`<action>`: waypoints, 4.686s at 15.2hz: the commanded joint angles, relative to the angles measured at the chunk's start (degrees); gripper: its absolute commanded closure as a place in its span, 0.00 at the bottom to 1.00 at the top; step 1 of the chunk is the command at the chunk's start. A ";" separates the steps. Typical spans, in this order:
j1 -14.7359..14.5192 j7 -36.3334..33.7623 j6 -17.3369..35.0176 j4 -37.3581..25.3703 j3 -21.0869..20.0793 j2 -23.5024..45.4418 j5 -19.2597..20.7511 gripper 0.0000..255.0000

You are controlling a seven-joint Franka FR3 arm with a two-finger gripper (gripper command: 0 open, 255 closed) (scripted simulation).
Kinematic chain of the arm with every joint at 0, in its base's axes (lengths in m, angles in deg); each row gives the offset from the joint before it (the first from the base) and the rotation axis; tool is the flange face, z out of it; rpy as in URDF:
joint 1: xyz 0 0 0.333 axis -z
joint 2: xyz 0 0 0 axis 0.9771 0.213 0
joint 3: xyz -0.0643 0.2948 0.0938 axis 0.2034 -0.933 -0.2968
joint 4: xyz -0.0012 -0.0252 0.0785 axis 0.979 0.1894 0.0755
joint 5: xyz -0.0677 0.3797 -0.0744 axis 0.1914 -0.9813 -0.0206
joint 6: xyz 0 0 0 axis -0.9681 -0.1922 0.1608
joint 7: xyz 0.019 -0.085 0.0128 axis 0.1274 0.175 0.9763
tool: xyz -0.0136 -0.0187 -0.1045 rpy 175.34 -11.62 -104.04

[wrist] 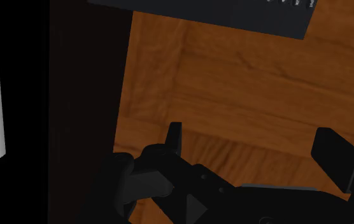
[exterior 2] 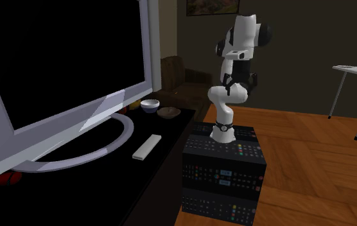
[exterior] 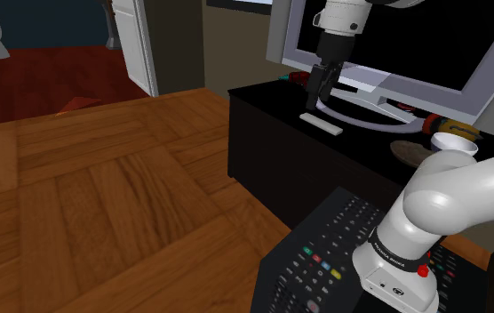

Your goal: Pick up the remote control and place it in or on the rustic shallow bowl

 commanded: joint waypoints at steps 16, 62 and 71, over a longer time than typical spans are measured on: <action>6.55 16.44 15.85 0.30 14.99 16.40 8.54 0.00; 15.42 45.09 33.61 -24.69 28.66 62.61 -5.19 1.00; 14.93 43.93 29.03 -26.75 29.30 59.77 -3.45 1.00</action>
